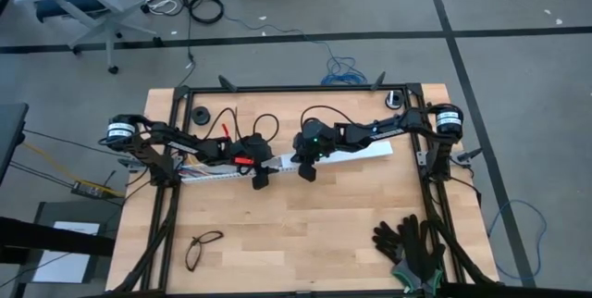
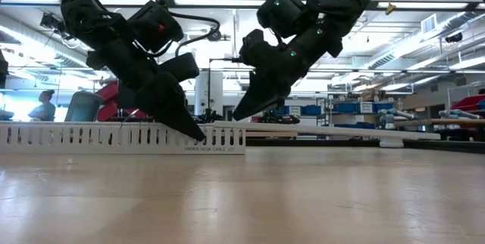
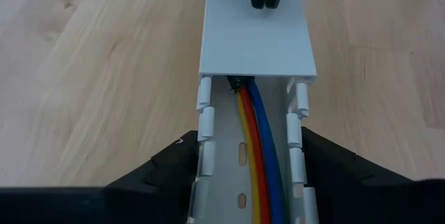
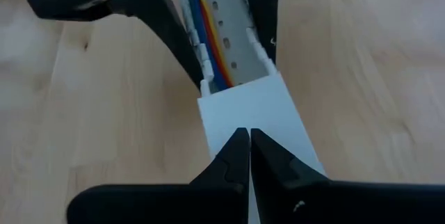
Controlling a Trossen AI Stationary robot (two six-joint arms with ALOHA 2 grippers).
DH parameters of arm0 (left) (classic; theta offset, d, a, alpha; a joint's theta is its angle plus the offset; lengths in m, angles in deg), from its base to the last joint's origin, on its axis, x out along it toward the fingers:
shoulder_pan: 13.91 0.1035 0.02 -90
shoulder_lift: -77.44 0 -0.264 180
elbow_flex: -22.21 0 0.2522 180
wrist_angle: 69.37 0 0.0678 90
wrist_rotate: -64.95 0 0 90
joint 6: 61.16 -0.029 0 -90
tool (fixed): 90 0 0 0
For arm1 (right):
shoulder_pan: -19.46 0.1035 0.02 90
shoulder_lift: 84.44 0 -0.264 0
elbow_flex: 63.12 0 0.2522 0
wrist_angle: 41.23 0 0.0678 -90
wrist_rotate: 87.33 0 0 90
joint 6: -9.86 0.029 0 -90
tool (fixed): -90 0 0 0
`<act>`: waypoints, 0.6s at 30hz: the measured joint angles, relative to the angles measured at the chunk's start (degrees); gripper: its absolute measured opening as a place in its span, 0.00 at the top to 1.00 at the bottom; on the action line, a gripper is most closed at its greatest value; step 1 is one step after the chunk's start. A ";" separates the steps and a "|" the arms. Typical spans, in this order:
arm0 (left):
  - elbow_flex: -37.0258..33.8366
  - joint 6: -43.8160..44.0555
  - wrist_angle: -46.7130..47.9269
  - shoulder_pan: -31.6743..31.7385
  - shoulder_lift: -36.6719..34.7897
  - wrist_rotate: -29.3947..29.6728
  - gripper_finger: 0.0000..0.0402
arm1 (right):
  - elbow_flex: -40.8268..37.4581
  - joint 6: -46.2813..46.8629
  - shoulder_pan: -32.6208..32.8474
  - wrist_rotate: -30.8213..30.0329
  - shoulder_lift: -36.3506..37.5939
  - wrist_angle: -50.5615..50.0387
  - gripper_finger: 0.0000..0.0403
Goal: Ziptie cables
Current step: Close the white cable duct using the cover
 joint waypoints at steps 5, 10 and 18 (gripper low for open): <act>-0.05 0.01 -0.37 0.00 0.07 -0.06 0.49 | 1.74 0.42 -0.25 1.62 -2.83 -0.31 1.00; -0.15 0.14 -1.26 -0.02 0.13 -0.35 0.49 | 7.75 -2.19 0.20 4.24 -8.69 0.30 1.00; 0.00 0.02 -2.34 0.00 0.07 0.05 0.49 | 9.07 -11.25 3.24 -1.09 -3.37 1.58 1.00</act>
